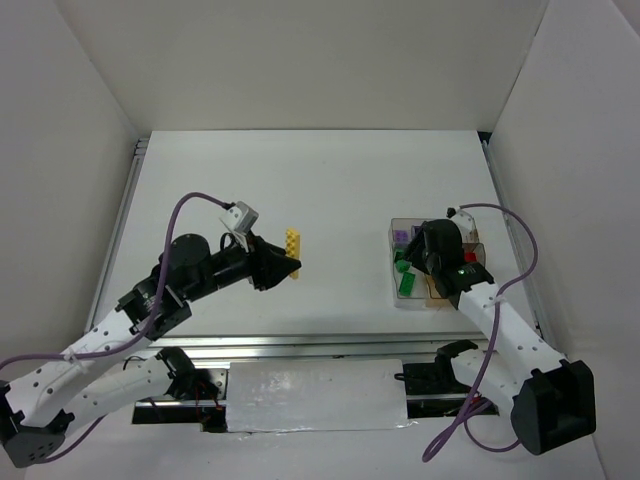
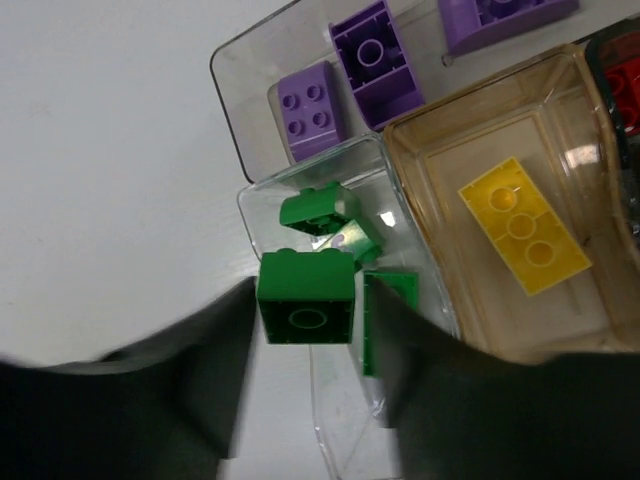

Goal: Sort the legos into containers by color

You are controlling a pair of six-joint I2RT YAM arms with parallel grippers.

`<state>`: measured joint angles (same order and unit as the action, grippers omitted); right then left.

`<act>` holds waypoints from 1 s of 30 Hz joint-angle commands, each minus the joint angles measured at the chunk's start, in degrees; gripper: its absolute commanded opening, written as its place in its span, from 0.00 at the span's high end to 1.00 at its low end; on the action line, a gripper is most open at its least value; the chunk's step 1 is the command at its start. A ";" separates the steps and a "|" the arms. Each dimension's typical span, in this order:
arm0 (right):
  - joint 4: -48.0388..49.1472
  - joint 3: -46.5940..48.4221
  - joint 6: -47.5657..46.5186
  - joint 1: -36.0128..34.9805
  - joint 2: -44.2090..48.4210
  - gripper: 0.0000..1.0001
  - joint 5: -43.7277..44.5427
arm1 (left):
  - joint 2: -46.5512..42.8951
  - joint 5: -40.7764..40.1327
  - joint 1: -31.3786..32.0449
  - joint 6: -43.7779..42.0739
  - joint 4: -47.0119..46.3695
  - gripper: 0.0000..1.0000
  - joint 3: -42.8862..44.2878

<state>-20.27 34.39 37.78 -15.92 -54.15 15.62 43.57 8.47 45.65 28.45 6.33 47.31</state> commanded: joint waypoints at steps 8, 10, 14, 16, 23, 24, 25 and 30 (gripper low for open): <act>-0.55 1.11 0.19 0.19 -0.52 0.00 1.09 | 4.50 -0.91 -0.21 -0.94 -2.02 1.00 2.61; -0.82 1.64 -0.25 0.19 0.44 0.00 -0.32 | 5.38 -0.12 -0.12 -0.68 -2.81 1.00 2.53; -5.29 4.62 1.15 0.19 9.20 0.00 -1.13 | 12.22 3.82 -0.12 0.38 -8.24 1.00 5.40; -10.37 8.12 2.38 0.10 13.26 0.00 1.33 | 20.64 6.02 0.58 0.91 -8.79 1.00 8.57; -22.70 19.83 8.88 0.10 33.02 0.01 11.71 | 46.90 6.73 8.30 8.63 -24.49 1.00 21.83; -23.32 20.97 9.15 0.10 34.27 0.00 12.15 | 49.65 7.17 8.93 11.25 -28.78 1.00 23.60; -24.54 23.24 9.59 0.10 35.94 0.00 12.07 | 52.64 7.52 9.63 12.24 -30.39 1.00 25.62; -27.54 28.53 9.33 0.28 37.54 0.01 10.93 | 73.82 14.19 12.27 17.33 -32.43 1.00 46.35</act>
<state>-42.00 61.65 46.04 -15.86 -15.81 25.36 111.20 17.15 56.73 40.64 -17.96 85.23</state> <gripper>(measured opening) 0.994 0.475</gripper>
